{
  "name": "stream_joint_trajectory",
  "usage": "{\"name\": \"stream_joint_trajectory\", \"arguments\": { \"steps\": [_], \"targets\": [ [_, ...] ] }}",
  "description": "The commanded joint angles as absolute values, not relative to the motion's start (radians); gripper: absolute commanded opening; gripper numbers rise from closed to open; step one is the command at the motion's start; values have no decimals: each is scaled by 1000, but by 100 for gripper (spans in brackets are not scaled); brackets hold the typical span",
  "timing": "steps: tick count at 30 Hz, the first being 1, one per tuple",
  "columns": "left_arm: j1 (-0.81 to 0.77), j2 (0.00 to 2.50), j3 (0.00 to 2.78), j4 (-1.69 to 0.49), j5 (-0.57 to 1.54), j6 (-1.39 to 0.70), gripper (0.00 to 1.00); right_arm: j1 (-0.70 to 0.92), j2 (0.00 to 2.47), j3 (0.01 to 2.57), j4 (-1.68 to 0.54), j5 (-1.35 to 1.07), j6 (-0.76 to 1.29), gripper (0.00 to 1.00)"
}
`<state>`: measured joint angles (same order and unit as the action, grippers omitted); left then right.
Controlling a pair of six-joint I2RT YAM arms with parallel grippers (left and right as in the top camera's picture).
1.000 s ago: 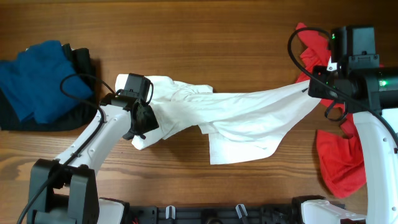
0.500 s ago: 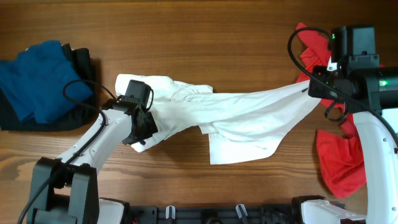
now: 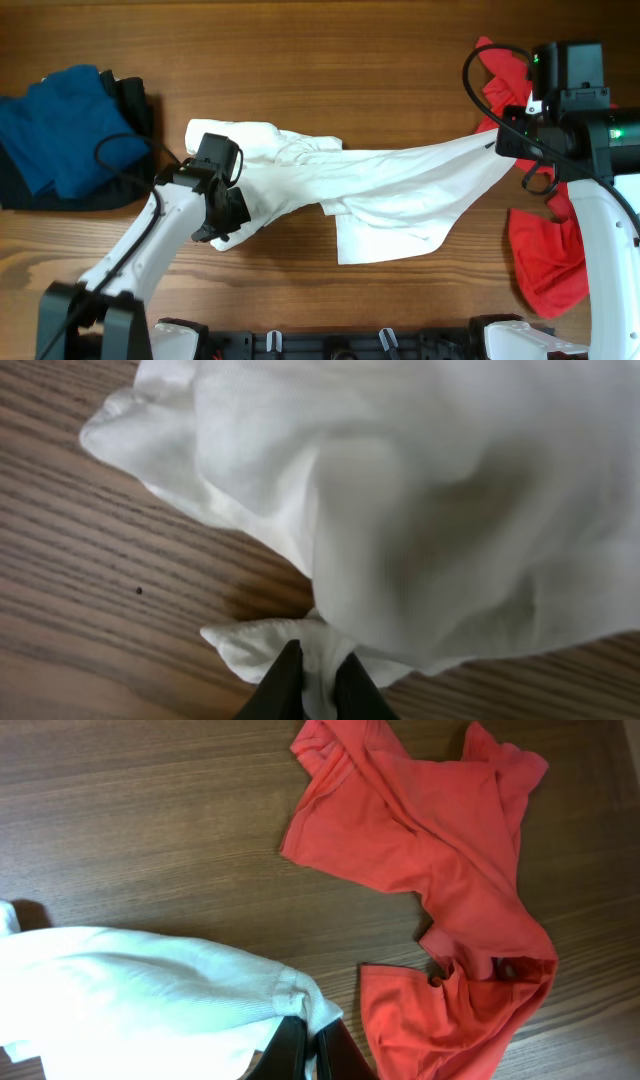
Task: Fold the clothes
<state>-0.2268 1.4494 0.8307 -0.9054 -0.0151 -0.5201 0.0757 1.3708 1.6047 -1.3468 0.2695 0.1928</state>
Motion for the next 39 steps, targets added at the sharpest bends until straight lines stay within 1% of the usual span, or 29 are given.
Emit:
{"name": "stream_joint_trajectory", "arguments": {
  "steps": [1,2,12,17,20,23,26,30,39],
  "targets": [
    [-220,1400,825,-914,53,-504,6,72,1369,1615,-1347,264,201,4],
    [-220,1400,825,-913,66,-504,4,72,1369,1615,-1347,264,202,4],
    [-220,1401,825,-928,96,-504,4,72,1371,1605,-1374,264,201,5],
    [-220,1401,825,-945,78,-505,4,72,1394,1511,-1352,264,210,4],
    [-220,1401,825,-971,-1,-508,4,70,1424,1384,-1267,256,216,4],
    [-219,1400,825,-1001,-90,-561,4,70,1456,1289,-1181,249,216,4],
    [-216,1400,825,-1003,-107,-585,4,62,1491,1232,-1108,250,216,4],
    [-215,1400,825,-993,-107,-591,4,27,1546,1208,-1060,253,245,4],
    [-215,1401,825,-970,-107,-591,4,-112,1646,1204,-1012,253,241,4]
  ]
}}
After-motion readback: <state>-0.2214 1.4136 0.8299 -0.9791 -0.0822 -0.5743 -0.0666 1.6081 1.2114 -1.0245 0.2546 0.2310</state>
